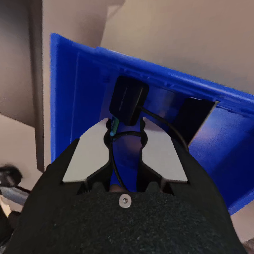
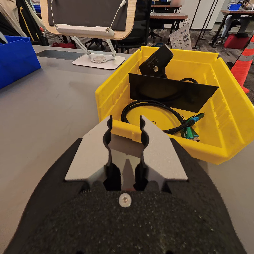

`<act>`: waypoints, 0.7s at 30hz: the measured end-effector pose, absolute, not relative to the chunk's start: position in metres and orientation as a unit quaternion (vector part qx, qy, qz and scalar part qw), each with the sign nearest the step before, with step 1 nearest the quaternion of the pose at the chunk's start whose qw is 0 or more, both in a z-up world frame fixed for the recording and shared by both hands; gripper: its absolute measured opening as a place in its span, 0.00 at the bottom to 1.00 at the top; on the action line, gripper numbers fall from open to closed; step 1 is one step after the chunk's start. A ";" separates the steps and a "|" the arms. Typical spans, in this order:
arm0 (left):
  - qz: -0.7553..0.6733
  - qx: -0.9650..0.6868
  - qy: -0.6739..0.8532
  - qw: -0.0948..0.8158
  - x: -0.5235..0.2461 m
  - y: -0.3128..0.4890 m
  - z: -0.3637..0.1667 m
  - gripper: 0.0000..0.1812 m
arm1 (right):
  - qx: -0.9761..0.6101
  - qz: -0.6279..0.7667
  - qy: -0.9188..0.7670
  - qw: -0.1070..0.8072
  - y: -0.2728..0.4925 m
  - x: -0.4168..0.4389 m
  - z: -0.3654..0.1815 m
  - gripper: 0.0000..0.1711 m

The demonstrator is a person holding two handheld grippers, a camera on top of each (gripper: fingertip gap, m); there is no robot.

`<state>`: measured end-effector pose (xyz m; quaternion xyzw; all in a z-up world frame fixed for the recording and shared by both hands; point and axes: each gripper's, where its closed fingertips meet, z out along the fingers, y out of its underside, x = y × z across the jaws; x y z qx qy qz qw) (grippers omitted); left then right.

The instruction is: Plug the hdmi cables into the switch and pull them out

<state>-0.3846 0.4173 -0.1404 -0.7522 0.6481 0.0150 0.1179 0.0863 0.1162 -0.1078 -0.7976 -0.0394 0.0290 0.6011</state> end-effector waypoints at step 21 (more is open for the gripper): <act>0.157 -0.568 0.598 0.544 -0.344 0.346 0.065 0.08 | -0.766 0.076 -0.099 0.630 0.107 0.044 -0.083 0.22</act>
